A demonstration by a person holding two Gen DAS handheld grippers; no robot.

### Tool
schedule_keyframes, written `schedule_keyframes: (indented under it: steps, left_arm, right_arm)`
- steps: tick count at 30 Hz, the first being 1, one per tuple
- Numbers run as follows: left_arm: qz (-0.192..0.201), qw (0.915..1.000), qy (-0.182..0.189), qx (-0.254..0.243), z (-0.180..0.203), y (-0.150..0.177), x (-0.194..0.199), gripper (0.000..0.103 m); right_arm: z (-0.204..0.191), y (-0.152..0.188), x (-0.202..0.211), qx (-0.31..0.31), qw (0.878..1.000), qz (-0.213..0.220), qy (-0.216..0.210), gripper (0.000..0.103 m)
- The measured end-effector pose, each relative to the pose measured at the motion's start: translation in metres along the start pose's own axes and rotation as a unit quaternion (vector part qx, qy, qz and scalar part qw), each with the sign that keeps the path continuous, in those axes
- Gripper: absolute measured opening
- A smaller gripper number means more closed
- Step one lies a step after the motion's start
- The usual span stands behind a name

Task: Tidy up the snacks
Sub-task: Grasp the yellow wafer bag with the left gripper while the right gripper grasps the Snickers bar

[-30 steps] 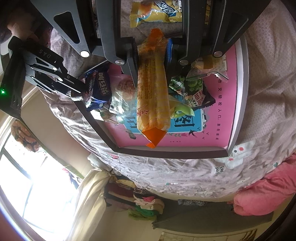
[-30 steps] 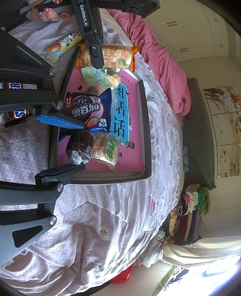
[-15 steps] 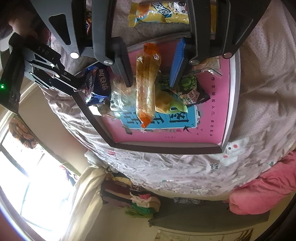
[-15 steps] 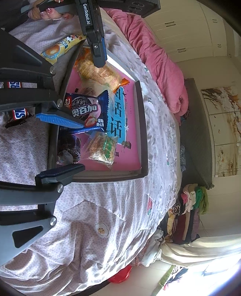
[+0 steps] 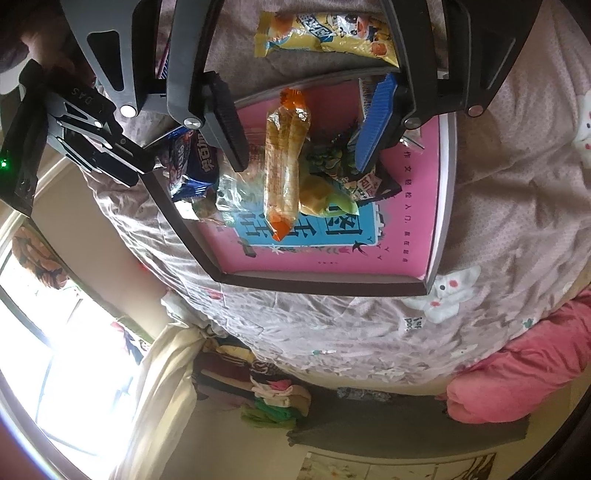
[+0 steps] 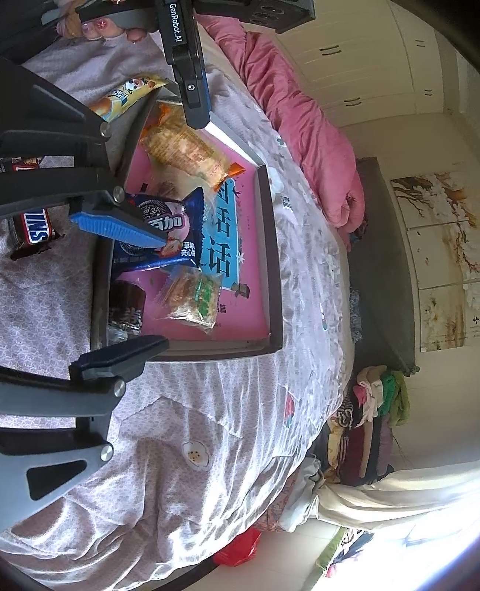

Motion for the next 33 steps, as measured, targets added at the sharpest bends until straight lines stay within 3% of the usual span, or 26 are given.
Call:
schedule_keyframes:
  steps: [4,8,15,25,33]
  left_arm:
    - [0.01,0.9999,-0.006,0.003,-0.004,-0.004,0.013,0.071]
    - [0.018,0.9997,-0.017,0.003,-0.013,-0.005,0.033,0.073]
    - [-0.005,0.9994,-0.012,0.033,-0.03,0.017,0.052,0.075]
    - [-0.051,0.9915,0.03,0.116,-0.022,0.061,0.051,0.075]
    - [-0.077,0.9841,0.059,0.149,0.001,0.077,0.032,0.074]
  right_arm:
    - [-0.001,-0.004,0.007,-0.004,1.0,0.009,-0.008,0.054]
    - [-0.003,-0.006,0.015,-0.005,1.0,0.018,-0.015,0.058]
    - [-0.008,0.005,0.029,-0.033,0.999,0.001,-0.034,0.061]
    - [-0.014,0.051,0.038,-0.134,0.984,-0.098,-0.065,0.062]
    - [-0.018,0.084,0.037,-0.149,0.975,-0.153,-0.06,0.062]
Point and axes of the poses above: each gripper's, at about its wrist camera, not at the fingertips, and x roughly against the way its jaws point, z to its right, y to its underside, the point moved 9 cm from there along -x, roughly the way its jaws point, and after that the axes turned 12 degrees about -x, right-handed, at the moved point
